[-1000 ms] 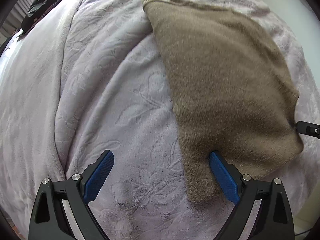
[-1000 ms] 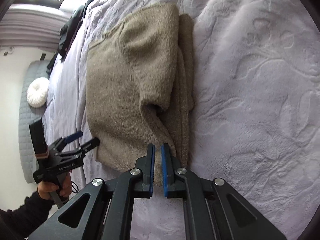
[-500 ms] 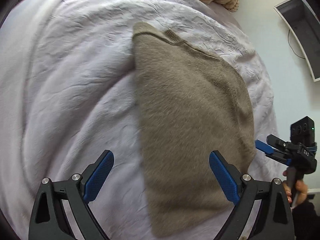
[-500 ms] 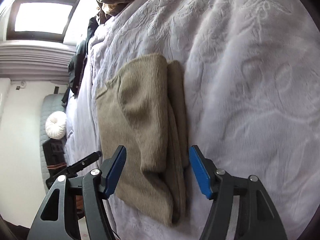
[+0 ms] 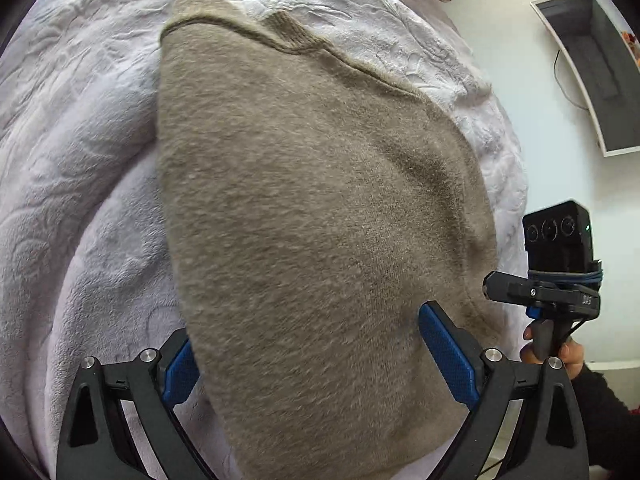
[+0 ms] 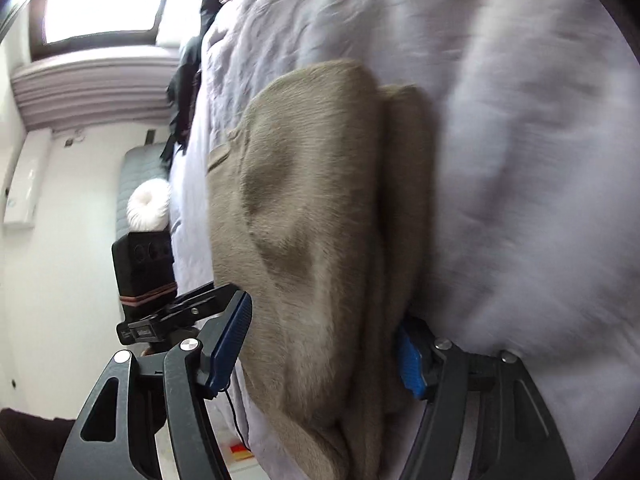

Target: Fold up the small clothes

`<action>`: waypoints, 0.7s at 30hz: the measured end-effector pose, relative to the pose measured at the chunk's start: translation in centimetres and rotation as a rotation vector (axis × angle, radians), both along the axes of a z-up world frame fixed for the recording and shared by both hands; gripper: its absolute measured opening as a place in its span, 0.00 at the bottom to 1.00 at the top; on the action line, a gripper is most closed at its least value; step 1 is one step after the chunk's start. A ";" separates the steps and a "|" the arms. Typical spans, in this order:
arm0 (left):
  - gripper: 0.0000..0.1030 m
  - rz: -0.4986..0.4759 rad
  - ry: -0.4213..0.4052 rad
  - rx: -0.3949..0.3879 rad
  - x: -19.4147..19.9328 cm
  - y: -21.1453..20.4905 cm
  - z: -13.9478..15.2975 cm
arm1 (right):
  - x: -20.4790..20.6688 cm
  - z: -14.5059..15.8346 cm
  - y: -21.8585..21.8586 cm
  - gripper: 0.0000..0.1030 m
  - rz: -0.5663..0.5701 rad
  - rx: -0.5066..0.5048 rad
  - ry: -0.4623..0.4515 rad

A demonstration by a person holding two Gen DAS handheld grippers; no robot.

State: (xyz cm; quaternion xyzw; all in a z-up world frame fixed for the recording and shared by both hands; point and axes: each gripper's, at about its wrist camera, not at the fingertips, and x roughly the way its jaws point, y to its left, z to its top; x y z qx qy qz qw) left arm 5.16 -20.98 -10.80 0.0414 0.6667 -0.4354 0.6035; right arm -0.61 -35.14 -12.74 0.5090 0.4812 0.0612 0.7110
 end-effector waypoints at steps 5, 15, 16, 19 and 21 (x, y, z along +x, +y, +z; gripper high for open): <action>0.94 -0.008 -0.020 0.012 -0.3 -0.6 -0.8 | 0.7 -1.7 0.0 0.63 -0.035 0.054 0.006; 0.47 0.012 -0.094 -0.069 -1.2 2.4 3.2 | 0.0 0.5 1.7 0.31 -0.069 0.184 -0.093; 0.47 0.015 -0.094 -0.073 -1.1 2.8 3.6 | -0.1 0.9 2.1 0.31 -0.073 0.209 -0.106; 0.47 0.023 -0.103 -0.086 -1.4 4.3 5.3 | -0.4 2.1 3.3 0.31 -0.077 0.248 -0.131; 0.47 0.034 -0.100 -0.092 -1.7 5.8 6.4 | -0.4 2.8 4.4 0.31 -0.069 0.266 -0.140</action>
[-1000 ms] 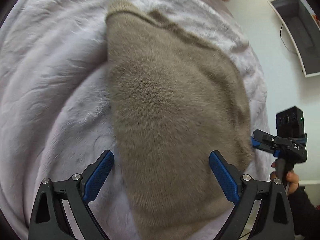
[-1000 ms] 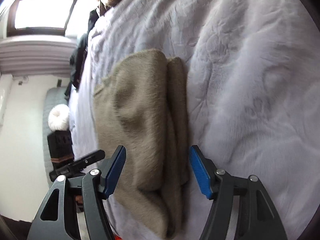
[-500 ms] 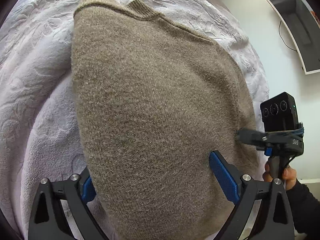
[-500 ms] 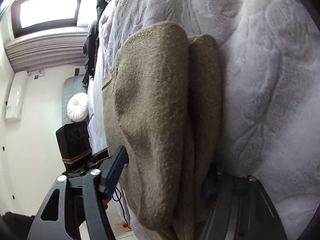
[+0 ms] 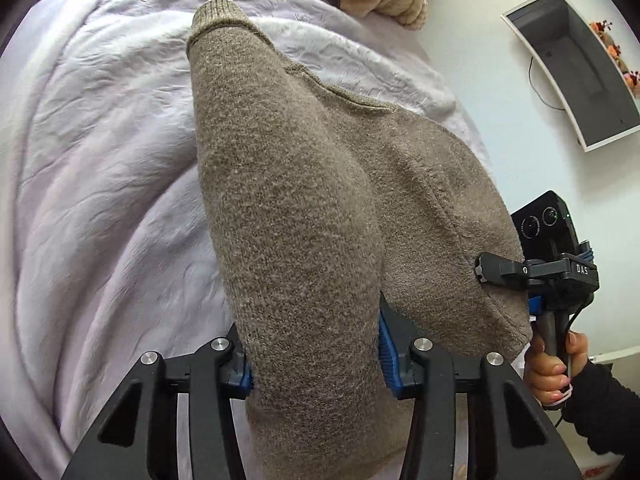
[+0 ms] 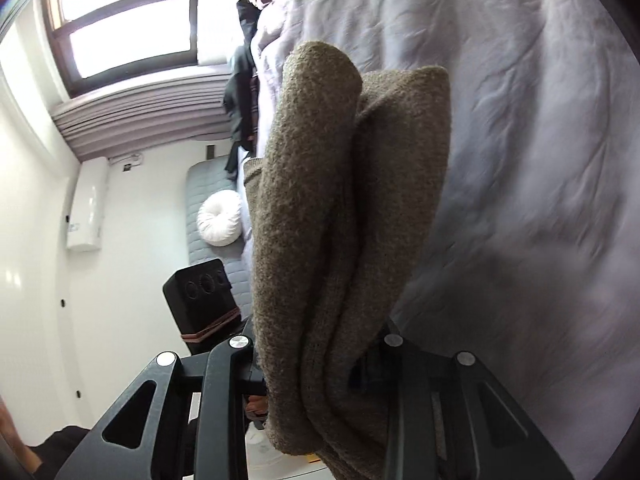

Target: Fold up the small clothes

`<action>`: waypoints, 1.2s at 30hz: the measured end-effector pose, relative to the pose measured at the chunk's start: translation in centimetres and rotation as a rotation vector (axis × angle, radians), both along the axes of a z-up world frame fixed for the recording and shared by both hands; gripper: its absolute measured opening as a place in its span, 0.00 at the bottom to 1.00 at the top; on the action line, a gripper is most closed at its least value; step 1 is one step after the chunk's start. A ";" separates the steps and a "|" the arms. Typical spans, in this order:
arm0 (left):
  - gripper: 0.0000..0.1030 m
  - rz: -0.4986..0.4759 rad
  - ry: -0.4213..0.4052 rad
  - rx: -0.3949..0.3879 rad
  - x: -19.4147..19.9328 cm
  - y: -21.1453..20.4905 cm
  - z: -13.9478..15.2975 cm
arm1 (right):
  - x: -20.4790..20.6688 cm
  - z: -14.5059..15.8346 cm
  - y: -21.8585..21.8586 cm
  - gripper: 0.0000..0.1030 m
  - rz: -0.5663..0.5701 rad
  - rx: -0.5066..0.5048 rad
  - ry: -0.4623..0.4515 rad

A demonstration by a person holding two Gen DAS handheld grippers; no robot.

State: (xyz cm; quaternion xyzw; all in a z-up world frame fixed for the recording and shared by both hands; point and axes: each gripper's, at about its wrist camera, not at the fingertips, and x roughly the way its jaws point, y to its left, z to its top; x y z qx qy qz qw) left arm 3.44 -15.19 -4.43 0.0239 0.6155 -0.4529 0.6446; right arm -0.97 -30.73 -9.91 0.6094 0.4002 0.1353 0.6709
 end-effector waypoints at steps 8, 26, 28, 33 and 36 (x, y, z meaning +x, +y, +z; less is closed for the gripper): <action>0.47 0.041 0.001 0.049 -2.5 6.6 1.9 | -0.6 1.3 6.2 0.31 0.070 0.031 -0.002; 0.53 0.203 0.034 0.241 -5.2 20.1 -1.9 | 2.5 0.5 12.9 0.65 0.179 -0.306 0.281; 0.53 0.226 0.004 0.242 -5.0 21.3 -1.0 | 2.0 2.2 12.1 0.68 0.135 -0.376 0.289; 0.53 0.286 -0.080 0.256 -4.1 22.3 0.1 | 1.4 3.9 11.7 0.66 0.036 -0.390 0.280; 0.53 0.282 -0.098 0.277 -3.7 21.2 -0.3 | 1.9 2.0 11.8 0.26 0.052 -0.344 0.281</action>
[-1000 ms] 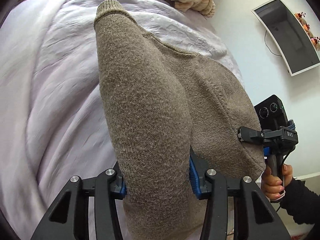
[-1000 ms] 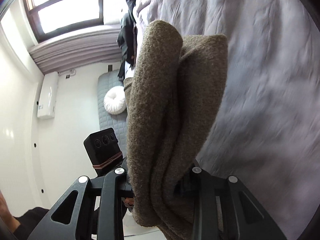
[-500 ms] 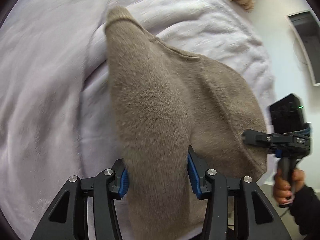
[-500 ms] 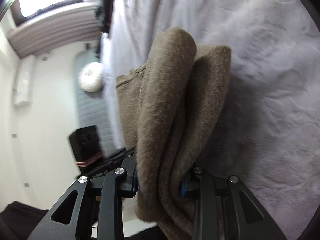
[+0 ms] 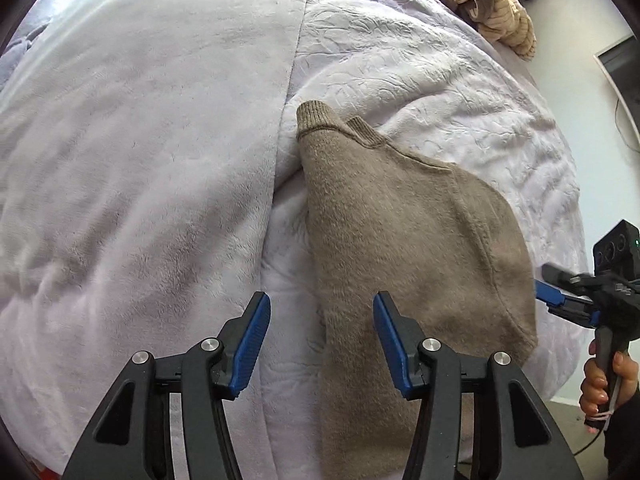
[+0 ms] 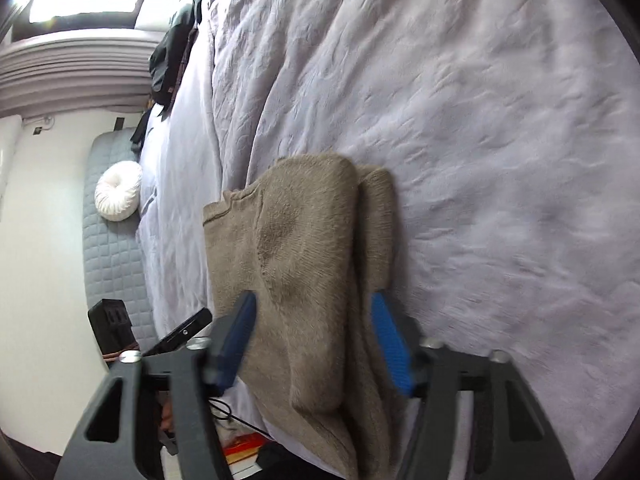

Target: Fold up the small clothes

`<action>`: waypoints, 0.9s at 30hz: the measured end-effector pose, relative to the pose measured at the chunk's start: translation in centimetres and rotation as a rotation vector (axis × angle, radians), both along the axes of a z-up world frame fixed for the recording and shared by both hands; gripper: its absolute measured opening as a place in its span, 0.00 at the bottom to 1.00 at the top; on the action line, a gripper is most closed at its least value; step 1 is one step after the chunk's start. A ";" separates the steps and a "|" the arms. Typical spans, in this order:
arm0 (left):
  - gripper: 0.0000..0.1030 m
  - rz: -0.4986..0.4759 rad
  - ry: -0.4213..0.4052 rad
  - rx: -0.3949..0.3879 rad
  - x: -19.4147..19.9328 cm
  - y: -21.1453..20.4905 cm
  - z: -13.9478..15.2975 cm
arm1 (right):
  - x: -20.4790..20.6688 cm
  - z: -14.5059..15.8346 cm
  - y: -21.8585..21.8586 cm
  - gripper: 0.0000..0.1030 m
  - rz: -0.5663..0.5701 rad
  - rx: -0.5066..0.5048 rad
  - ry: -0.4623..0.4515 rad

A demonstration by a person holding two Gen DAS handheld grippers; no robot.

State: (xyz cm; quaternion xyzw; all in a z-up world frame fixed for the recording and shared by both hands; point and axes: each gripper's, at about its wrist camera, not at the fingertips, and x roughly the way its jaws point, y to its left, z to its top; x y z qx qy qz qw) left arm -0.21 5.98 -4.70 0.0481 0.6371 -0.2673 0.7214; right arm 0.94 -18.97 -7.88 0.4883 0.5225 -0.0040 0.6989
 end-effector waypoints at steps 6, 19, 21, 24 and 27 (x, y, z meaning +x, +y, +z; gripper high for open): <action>0.53 -0.067 -0.062 0.083 -0.5 -2.2 -1.7 | 1.1 0.5 2.3 0.08 0.154 -0.289 0.084; 0.62 -0.105 -0.075 0.129 -1.5 -1.8 -1.3 | -2.9 -0.4 0.4 0.09 0.113 -0.309 0.171; 0.62 -0.112 -0.069 0.131 -2.0 -1.5 -1.0 | -3.7 0.8 1.2 0.10 0.117 -0.320 0.158; 0.62 -0.123 -0.064 0.138 -2.6 -1.2 -0.9 | -4.4 2.1 3.5 0.11 0.162 -0.313 0.115; 0.62 -0.121 -0.056 0.142 -3.0 -1.1 -0.8 | -4.6 3.0 6.4 0.11 0.243 -0.311 0.087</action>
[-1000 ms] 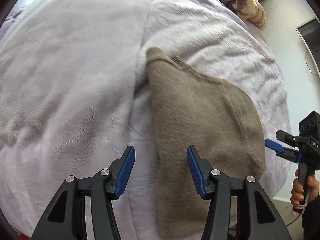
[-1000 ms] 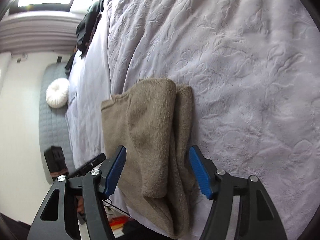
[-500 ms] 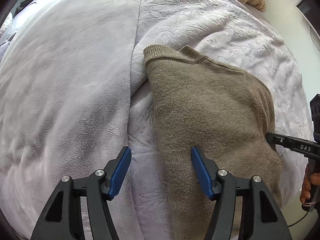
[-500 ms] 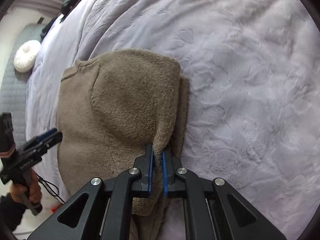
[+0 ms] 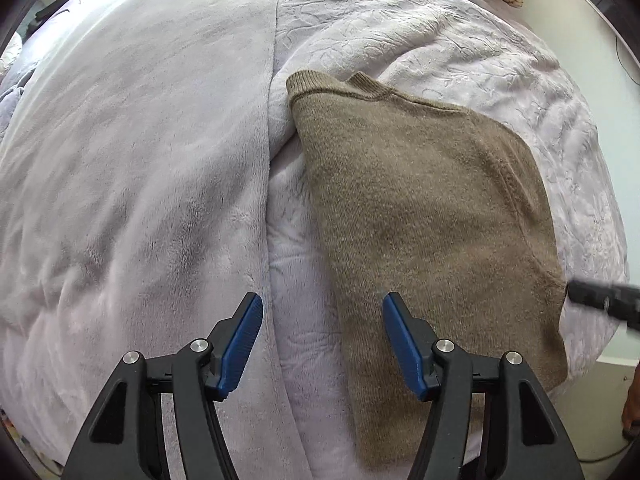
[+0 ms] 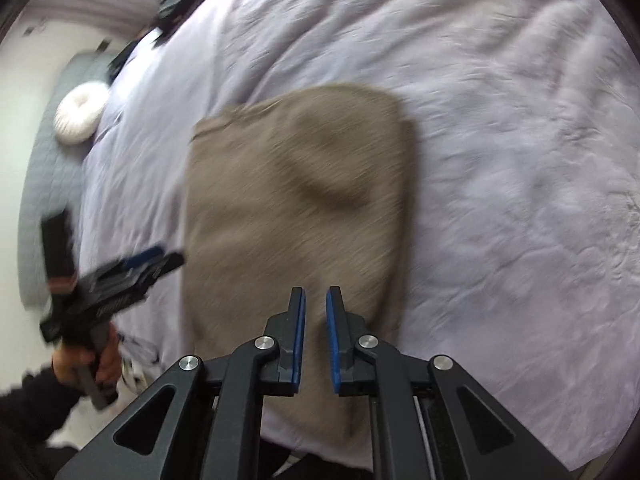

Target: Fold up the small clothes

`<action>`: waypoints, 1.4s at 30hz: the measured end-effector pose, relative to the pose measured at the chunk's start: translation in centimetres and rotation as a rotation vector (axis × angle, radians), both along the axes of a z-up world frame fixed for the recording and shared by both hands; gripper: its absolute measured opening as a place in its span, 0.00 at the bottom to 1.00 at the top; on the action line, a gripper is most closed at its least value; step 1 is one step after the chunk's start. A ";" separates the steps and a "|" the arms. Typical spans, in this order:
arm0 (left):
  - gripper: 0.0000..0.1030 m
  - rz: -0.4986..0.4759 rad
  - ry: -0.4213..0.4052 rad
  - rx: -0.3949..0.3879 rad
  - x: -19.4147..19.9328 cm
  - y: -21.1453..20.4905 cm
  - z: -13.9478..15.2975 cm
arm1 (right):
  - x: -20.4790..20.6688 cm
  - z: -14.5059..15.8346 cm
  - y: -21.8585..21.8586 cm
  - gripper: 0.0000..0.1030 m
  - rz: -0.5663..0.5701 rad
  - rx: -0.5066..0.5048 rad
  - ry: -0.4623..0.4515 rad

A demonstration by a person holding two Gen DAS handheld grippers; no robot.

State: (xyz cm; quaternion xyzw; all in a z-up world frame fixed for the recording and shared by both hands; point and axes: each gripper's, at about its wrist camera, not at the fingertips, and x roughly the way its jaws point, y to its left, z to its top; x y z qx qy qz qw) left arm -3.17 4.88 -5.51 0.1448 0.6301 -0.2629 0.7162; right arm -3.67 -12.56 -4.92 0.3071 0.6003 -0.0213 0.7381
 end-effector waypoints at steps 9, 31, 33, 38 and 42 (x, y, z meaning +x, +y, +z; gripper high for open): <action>0.62 -0.003 0.015 0.004 -0.4 0.1 0.2 | -1.4 -4.3 2.3 0.07 0.008 0.019 0.155; 0.62 -0.013 0.055 0.026 -2.3 0.1 1.9 | -0.3 -0.2 1.6 0.12 -0.131 -0.079 0.172; 0.62 -0.004 0.058 0.030 -2.3 0.0 2.3 | 0.3 0.1 1.7 0.12 -0.129 -0.093 0.173; 0.62 0.013 0.083 0.029 -2.1 -0.2 2.8 | 2.2 1.1 2.2 0.53 -0.116 -0.133 0.164; 0.95 0.041 0.090 0.011 -2.0 -0.2 3.2 | 3.6 2.3 2.8 0.83 -0.107 -0.172 0.130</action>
